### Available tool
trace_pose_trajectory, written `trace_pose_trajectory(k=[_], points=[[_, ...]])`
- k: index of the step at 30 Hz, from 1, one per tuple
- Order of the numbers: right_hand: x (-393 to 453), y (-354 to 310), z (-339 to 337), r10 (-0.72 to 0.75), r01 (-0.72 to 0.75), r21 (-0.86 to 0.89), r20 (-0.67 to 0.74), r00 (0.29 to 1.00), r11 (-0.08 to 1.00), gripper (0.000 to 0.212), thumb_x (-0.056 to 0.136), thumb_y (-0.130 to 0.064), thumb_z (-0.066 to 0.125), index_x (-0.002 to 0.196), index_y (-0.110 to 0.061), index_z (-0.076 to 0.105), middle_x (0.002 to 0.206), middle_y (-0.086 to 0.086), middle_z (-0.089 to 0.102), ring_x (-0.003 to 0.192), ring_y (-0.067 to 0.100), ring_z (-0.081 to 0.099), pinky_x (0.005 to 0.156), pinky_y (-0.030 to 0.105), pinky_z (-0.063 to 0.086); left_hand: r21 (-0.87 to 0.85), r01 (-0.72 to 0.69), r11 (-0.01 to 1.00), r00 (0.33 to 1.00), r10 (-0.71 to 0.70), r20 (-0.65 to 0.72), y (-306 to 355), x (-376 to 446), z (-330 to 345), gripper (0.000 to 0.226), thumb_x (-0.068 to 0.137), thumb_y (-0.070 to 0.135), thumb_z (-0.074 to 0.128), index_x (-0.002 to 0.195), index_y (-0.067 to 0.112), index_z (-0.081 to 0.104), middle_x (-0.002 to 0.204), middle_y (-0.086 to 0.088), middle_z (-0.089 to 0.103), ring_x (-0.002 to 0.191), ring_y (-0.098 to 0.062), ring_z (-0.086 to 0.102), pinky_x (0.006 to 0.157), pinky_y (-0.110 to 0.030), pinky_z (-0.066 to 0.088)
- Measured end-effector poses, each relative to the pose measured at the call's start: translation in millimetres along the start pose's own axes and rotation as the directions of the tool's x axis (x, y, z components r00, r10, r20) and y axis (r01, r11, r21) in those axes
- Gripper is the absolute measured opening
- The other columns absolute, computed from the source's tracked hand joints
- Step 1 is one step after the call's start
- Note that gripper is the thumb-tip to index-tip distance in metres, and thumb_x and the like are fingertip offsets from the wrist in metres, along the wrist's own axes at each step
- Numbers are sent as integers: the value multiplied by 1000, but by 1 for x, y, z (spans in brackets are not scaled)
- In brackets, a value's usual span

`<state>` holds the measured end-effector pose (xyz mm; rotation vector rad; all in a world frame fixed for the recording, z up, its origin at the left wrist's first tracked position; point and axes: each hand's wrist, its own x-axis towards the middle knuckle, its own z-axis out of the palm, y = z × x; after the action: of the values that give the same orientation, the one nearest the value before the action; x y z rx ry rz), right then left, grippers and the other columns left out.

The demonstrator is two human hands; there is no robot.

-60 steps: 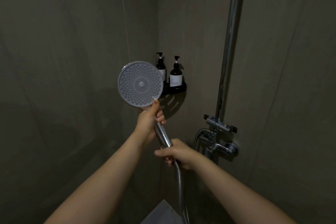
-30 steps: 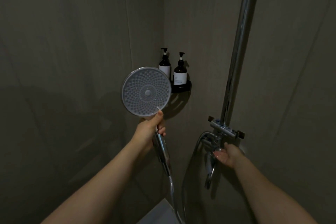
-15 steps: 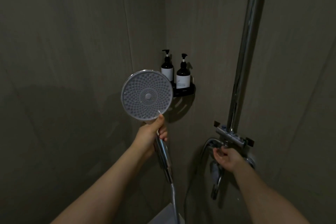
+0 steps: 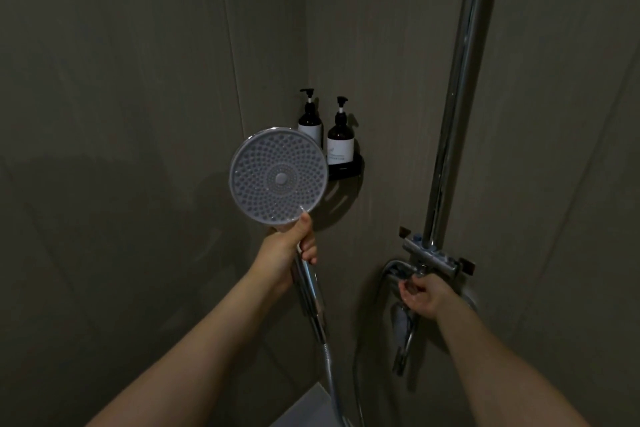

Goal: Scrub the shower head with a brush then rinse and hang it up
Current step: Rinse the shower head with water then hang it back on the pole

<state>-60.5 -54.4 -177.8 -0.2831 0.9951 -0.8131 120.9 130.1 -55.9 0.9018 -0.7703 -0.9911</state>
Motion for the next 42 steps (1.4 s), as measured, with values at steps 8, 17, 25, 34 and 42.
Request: trace_pose_trajectory(k=[8, 17, 25, 34, 42], points=[[5, -9, 4, -57, 51, -215, -24, 998, 975, 19, 96, -4, 44, 112, 3, 52, 80, 12, 45, 81, 27, 49, 112, 44, 31, 2, 5, 1000, 1000, -5, -17, -1, -1, -3, 35, 94, 27, 41, 61, 14, 36, 41, 7, 32, 34, -5, 33, 39, -16, 36], [12, -8, 6, -102, 90, -247, -37, 994, 965, 19, 94, -3, 48, 112, 0, 53, 80, 11, 46, 73, 22, 47, 109, 47, 36, 5, 17, 1000, 999, -17, -35, -4, -2, 0, 36, 95, 26, 41, 62, 14, 36, 41, 7, 32, 34, -5, 33, 39, -16, 35], [8, -4, -2, -6, 6, 0, 79, 997, 1000, 20, 97, -11, 43, 80, -1, 49, 83, 18, 49, 80, 28, 53, 106, 41, 37, 9, 28, 1000, 999, -28, -46, -6, 2, -4, 37, 94, 27, 42, 61, 14, 36, 40, 7, 32, 34, -5, 33, 40, -16, 36], [22, 0, -22, 44, -55, 71, 144, 989, 996, 17, 97, -6, 40, 87, 1, 52, 89, 18, 56, 81, 26, 56, 76, 36, 53, 8, 34, 999, 999, -33, -43, -5, 4, -10, 34, 93, 28, 43, 63, 14, 36, 41, 6, 32, 35, -5, 33, 40, -16, 36], [16, -3, 4, -9, 7, -30, -47, 999, 1000, 27, 99, -4, 34, 74, -3, 44, 78, 13, 45, 68, 21, 44, 73, 26, 48, -24, 57, 998, 996, -59, -65, -9, 4, -8, 34, 94, 26, 45, 63, 15, 38, 40, 7, 33, 34, -5, 34, 39, -16, 36]])
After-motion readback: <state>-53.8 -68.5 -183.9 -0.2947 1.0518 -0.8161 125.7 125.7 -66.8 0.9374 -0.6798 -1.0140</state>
